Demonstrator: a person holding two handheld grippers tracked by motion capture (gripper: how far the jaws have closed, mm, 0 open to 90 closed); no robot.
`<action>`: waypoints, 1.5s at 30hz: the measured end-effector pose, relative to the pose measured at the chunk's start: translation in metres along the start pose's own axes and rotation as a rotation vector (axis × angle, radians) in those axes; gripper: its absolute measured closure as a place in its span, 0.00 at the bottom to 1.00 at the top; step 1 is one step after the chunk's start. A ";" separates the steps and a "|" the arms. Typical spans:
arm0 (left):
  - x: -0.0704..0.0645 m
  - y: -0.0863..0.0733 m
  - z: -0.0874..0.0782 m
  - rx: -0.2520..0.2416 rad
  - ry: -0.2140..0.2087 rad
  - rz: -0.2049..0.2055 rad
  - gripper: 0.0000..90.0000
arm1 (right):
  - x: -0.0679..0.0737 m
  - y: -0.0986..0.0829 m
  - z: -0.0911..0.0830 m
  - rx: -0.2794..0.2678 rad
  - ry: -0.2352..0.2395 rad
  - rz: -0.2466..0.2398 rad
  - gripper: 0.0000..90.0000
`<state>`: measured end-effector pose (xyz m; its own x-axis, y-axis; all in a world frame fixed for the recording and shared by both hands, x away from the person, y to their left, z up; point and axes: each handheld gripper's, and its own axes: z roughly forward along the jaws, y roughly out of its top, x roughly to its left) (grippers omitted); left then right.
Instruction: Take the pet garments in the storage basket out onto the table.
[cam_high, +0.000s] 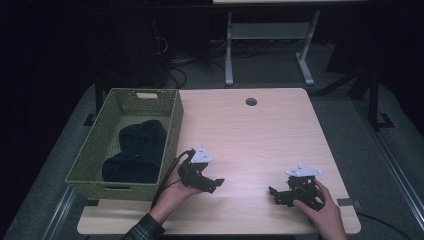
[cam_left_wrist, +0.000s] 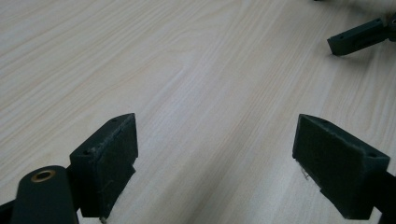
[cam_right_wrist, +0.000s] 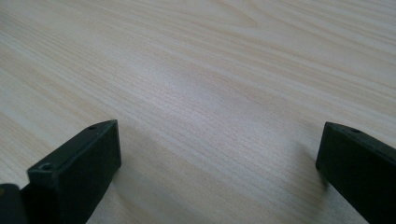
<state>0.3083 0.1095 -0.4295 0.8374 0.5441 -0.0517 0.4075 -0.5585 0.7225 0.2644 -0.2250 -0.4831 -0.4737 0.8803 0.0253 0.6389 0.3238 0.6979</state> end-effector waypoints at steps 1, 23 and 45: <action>0.000 0.001 -0.001 0.000 0.001 0.000 0.15 | 0.000 0.000 0.000 0.000 0.000 0.000 0.00; 0.005 0.019 -0.017 -0.026 -0.026 0.000 0.15 | 0.000 0.000 0.000 0.000 0.000 0.000 0.00; 0.017 0.042 -0.032 -0.075 -0.056 -0.026 0.15 | 0.000 0.000 0.000 -0.001 0.000 -0.001 0.00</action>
<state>0.3277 0.1152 -0.3774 0.8470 0.5205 -0.1083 0.4025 -0.4947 0.7702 0.2645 -0.2250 -0.4831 -0.4741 0.8801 0.0249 0.6383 0.3241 0.6982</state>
